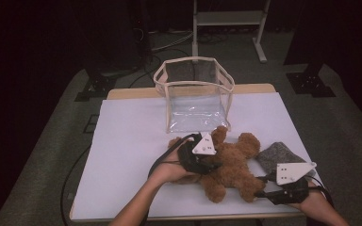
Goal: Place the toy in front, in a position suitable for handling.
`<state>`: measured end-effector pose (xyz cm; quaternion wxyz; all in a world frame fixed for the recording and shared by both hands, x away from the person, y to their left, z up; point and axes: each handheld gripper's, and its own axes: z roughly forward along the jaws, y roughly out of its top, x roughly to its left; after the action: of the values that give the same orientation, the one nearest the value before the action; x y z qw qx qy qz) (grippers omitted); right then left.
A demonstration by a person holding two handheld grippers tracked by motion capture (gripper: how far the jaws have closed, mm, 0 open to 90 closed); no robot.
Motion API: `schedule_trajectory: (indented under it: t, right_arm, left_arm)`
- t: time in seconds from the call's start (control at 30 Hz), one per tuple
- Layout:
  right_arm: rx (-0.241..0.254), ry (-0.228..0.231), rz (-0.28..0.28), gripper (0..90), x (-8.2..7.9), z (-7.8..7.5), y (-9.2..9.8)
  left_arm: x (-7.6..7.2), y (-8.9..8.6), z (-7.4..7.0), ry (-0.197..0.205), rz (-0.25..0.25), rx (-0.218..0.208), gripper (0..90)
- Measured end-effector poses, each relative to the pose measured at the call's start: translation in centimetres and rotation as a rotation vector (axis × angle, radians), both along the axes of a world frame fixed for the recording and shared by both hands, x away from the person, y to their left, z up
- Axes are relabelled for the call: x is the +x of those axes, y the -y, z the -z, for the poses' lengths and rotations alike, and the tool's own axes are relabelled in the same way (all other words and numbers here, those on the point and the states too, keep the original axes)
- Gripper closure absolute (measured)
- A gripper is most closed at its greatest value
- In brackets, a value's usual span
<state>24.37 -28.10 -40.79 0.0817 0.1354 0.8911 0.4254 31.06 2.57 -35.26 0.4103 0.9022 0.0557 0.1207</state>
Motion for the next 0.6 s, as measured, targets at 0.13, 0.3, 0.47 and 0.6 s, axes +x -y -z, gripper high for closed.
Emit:
schedule_trajectory:
  t: [0.13, 0.3, 0.47, 0.6]
  right_arm:
    - [0.007, -0.007, -0.005, 55.7, 0.0, 0.2, 0.2]
    - [0.025, -0.049, 0.001, 49.1, 0.0, 0.4, 0.5]
    - [0.073, -0.112, 0.043, 34.3, -0.2, 0.2, 2.1]
    - [0.13, -0.113, 0.111, 29.4, -0.7, -0.5, 4.5]
  left_arm:
    - [0.3, -1.9, -0.4, 0.021, -0.026, 0.02, 49.5]
    - [1.0, -5.9, -0.2, -0.014, -0.053, -0.003, 42.4]
    - [1.1, -7.2, 1.3, -0.041, -0.054, -0.013, 36.2]
    - [1.2, -7.7, 2.0, -0.064, -0.046, -0.038, 32.3]
